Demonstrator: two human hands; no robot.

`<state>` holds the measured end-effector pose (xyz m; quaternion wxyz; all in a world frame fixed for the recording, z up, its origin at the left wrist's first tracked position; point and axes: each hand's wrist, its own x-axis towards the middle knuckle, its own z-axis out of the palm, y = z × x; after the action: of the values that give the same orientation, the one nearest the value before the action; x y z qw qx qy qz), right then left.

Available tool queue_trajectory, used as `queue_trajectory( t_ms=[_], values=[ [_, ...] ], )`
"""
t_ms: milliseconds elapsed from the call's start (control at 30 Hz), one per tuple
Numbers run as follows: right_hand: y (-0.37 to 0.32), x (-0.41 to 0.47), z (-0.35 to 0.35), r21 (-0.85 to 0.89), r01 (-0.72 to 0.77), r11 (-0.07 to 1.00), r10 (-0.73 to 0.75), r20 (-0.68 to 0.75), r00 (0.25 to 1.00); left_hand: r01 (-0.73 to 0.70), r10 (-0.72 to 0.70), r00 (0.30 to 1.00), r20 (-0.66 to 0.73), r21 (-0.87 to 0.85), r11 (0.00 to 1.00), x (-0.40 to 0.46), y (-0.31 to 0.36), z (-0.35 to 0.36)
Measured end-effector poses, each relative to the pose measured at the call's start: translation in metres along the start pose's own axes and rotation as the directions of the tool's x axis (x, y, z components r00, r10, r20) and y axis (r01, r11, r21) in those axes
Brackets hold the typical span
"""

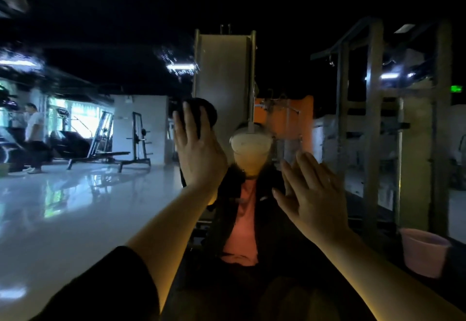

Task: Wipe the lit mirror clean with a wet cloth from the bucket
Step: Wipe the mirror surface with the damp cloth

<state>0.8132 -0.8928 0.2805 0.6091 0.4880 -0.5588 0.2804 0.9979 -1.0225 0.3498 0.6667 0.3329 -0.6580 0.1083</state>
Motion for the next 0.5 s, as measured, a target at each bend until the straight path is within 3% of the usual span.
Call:
queue_trajectory(
  t_ms=[100, 167, 300, 500],
  values=[
    [-0.001, 0.002, -0.003, 0.003, -0.011, 1.000, 0.011, -0.011, 1.000, -0.334, 0.325, 0.938, 0.123, 0.059, 0.941, -0.025, 0.005, 0.014],
    [-0.001, 0.010, -0.004, 0.023, 0.001, 1.000, -0.001, -0.028, 1.000, -0.391, 0.377, 0.914, 0.151, 0.076, 0.917, -0.018, -0.014, 0.008],
    [-0.014, 0.051, 0.003, 0.070, 0.027, 0.997, -0.022, -0.060, 0.998, -0.071, 0.063, 0.996, 0.061, 0.142, 0.987, 0.023, -0.035, -0.024],
    [-0.024, 0.085, 0.023, 0.086, 0.154, 0.984, -0.135, -0.192, 0.972, 0.179, -0.177, 0.982, -0.063, 0.022, 0.984, 0.097, -0.027, -0.029]
  ],
)
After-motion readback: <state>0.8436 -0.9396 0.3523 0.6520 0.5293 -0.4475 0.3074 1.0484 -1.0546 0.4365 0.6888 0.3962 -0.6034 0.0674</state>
